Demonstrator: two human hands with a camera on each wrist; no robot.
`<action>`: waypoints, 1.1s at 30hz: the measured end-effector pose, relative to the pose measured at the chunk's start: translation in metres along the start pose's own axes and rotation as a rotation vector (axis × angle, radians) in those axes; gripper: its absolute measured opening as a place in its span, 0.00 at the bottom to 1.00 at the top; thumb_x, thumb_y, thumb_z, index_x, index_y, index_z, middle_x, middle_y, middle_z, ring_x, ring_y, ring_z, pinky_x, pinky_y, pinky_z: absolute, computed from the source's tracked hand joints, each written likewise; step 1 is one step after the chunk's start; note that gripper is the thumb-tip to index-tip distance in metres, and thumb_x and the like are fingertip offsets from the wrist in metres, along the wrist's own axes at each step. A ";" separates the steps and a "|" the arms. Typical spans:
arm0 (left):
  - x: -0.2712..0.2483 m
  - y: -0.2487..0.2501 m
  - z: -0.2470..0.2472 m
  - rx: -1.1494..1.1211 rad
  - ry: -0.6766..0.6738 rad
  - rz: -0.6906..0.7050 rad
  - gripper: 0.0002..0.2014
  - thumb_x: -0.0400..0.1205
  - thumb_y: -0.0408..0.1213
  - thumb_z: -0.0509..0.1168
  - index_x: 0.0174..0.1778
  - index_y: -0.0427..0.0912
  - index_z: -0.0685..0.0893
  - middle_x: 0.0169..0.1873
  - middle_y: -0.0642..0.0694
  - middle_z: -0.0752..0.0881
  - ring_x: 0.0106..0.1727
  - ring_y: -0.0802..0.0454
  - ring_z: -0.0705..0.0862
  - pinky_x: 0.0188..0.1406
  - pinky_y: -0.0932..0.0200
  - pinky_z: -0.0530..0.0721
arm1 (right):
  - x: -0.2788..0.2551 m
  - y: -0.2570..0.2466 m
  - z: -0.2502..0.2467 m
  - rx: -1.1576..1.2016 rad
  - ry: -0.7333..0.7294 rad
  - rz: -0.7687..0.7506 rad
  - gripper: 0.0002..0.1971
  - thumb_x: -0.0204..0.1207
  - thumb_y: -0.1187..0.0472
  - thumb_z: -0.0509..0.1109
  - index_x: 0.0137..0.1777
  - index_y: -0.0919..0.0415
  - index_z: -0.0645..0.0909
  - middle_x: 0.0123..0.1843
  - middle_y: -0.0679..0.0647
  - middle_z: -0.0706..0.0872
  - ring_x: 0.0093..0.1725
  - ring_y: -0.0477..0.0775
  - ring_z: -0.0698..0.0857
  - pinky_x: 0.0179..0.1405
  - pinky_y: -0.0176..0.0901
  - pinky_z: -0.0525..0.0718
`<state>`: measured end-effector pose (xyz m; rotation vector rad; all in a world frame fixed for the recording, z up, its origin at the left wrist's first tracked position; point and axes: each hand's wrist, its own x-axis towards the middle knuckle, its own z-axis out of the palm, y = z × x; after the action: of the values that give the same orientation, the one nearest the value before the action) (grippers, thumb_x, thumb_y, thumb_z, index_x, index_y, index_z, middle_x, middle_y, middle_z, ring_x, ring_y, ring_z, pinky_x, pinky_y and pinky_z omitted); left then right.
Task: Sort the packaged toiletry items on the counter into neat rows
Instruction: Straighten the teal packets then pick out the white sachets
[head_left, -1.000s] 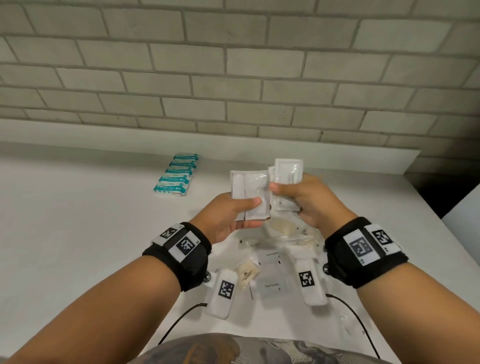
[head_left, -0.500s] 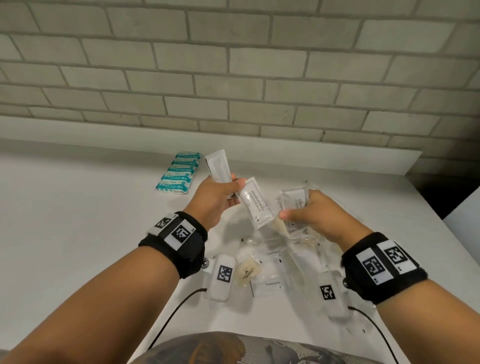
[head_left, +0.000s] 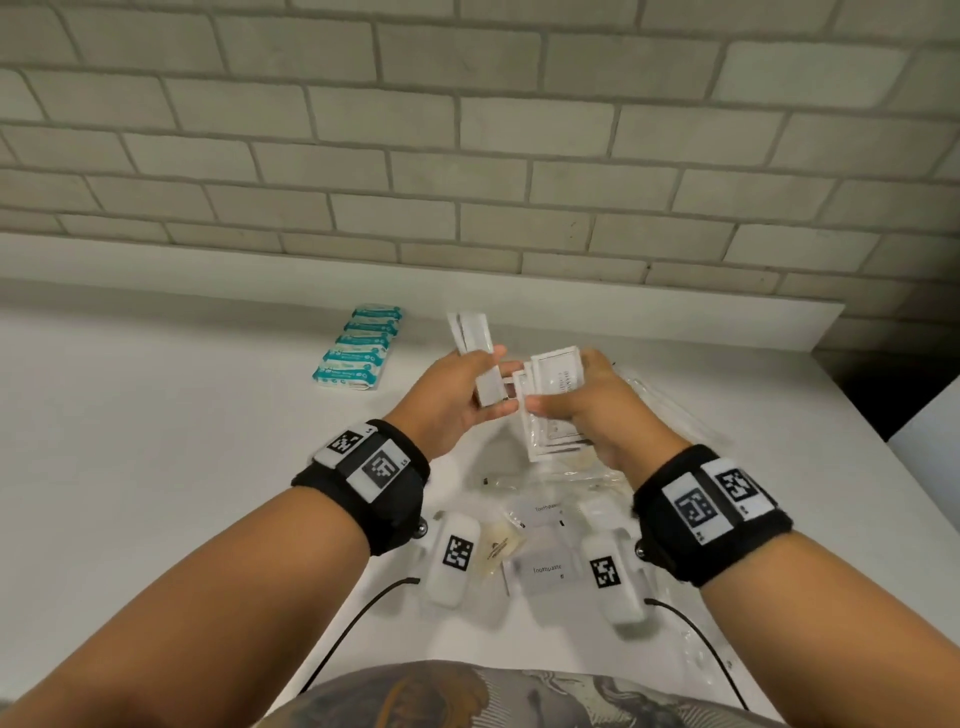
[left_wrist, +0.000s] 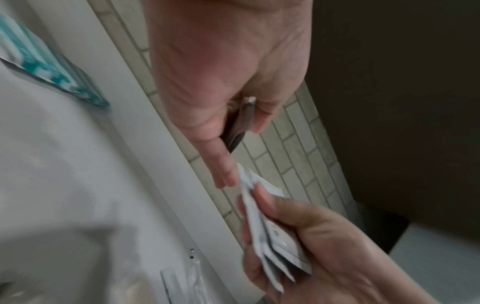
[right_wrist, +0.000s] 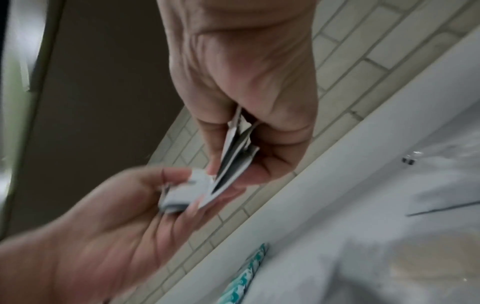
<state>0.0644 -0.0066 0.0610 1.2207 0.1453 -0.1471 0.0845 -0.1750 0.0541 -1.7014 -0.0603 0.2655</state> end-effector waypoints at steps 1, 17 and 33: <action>-0.002 0.000 -0.006 -0.026 -0.030 -0.027 0.14 0.86 0.32 0.59 0.67 0.36 0.76 0.62 0.35 0.85 0.63 0.38 0.85 0.58 0.46 0.87 | 0.000 -0.002 -0.006 0.061 0.006 0.010 0.34 0.63 0.72 0.81 0.68 0.62 0.72 0.58 0.59 0.88 0.57 0.60 0.88 0.59 0.58 0.86; -0.001 0.001 -0.024 0.042 0.053 0.051 0.16 0.81 0.29 0.67 0.66 0.39 0.81 0.50 0.45 0.86 0.48 0.53 0.87 0.40 0.63 0.87 | -0.011 -0.009 -0.034 -0.309 -0.260 -0.006 0.18 0.59 0.61 0.85 0.50 0.60 0.88 0.47 0.59 0.93 0.51 0.64 0.91 0.58 0.62 0.86; 0.000 0.011 -0.019 0.745 0.164 0.225 0.12 0.79 0.35 0.69 0.54 0.56 0.84 0.46 0.53 0.86 0.42 0.58 0.85 0.30 0.67 0.81 | -0.008 -0.052 -0.019 -0.225 0.034 -0.092 0.08 0.70 0.65 0.79 0.43 0.52 0.84 0.42 0.53 0.90 0.44 0.55 0.89 0.47 0.48 0.87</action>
<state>0.0664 0.0154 0.0647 1.9818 0.0945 0.1108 0.0866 -0.1874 0.1087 -1.9207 -0.1477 0.1656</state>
